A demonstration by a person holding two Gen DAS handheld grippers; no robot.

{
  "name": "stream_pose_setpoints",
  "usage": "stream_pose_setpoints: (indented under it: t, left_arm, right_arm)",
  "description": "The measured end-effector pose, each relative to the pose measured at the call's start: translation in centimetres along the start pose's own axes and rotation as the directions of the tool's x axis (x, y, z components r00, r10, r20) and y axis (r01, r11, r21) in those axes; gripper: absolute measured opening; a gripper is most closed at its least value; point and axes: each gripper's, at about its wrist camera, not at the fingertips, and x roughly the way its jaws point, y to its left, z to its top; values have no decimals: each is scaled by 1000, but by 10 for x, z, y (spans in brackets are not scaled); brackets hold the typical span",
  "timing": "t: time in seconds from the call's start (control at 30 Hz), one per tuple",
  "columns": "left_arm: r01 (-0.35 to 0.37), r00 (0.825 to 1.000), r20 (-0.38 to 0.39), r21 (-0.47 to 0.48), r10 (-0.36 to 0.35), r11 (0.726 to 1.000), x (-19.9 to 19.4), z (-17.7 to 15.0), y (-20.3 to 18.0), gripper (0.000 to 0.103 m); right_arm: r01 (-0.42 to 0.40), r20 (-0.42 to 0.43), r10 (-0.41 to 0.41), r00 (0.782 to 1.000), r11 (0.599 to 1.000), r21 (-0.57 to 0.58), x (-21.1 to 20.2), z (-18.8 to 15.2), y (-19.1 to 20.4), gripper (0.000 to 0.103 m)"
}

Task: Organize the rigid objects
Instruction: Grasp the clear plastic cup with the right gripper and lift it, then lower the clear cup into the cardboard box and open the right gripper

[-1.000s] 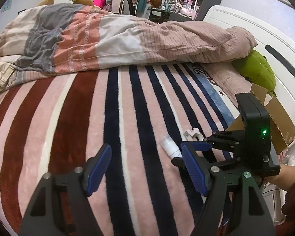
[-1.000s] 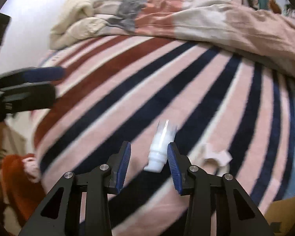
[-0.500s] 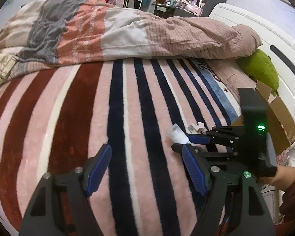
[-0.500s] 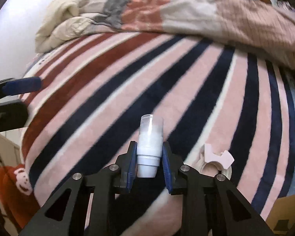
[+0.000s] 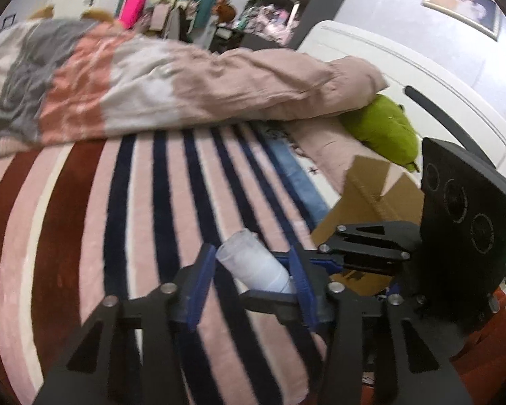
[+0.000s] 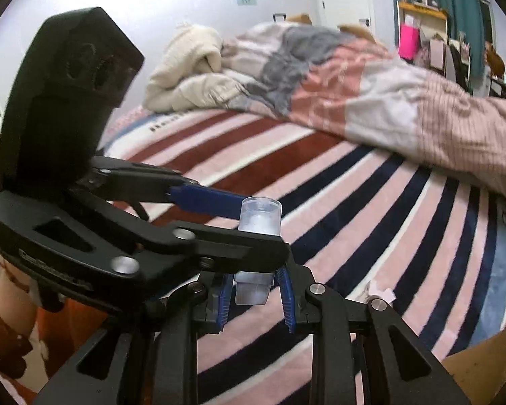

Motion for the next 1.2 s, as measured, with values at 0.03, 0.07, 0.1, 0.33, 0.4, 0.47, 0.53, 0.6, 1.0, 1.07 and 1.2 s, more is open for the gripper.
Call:
stream_pose_setpoints:
  t: [0.03, 0.07, 0.1, 0.33, 0.4, 0.47, 0.53, 0.6, 1.0, 1.07, 1.2]
  left_arm:
    - [-8, 1000, 4, 11, 8, 1000, -1, 2, -5, 37]
    - [-11, 1000, 8, 25, 11, 1000, -2, 5, -12, 37]
    - [-8, 1000, 12, 36, 7, 999, -2, 8, -20, 37]
    - [19, 1000, 16, 127, -21, 992, 2, 30, -74, 37]
    - [27, 1000, 4, 165, -29, 986, 9, 39, -95, 36]
    - [40, 999, -7, 196, -39, 980, 18, 47, -114, 36]
    - [59, 998, -28, 234, -54, 970, 32, 55, -136, 35]
    - [76, 997, -50, 260, -65, 963, 45, 60, -155, 33]
    - [161, 970, -225, 297, -94, 941, 130, 63, -211, 29]
    - [166, 965, -243, 298, -93, 940, 135, 60, -212, 29]
    - [161, 962, -263, 307, -79, 938, 141, 57, -213, 33]
  right_arm:
    - [5, 11, -5, 1000, 1000, -3, -6, 0, -1, 20]
    - [8, 24, -8, 1000, 1000, -2, -12, 0, -2, 20]
    - [13, 35, -13, 999, 1000, 1, -19, -1, -3, 20]
    - [75, 92, -75, 993, 997, 3, -72, -7, -16, 21]
    - [104, 103, -104, 989, 995, 8, -90, -10, -23, 21]
    - [135, 102, -136, 985, 991, 16, -105, -13, -30, 21]
    - [169, 101, -172, 980, 985, 31, -121, -18, -39, 21]
    - [210, 93, -214, 972, 976, 52, -137, -24, -51, 20]
    - [276, -70, -267, 961, 940, 200, -170, -74, -121, 20]
    - [278, -96, -263, 960, 937, 210, -168, -77, -126, 20]
    - [280, -156, -249, 956, 931, 232, -164, -82, -135, 20]
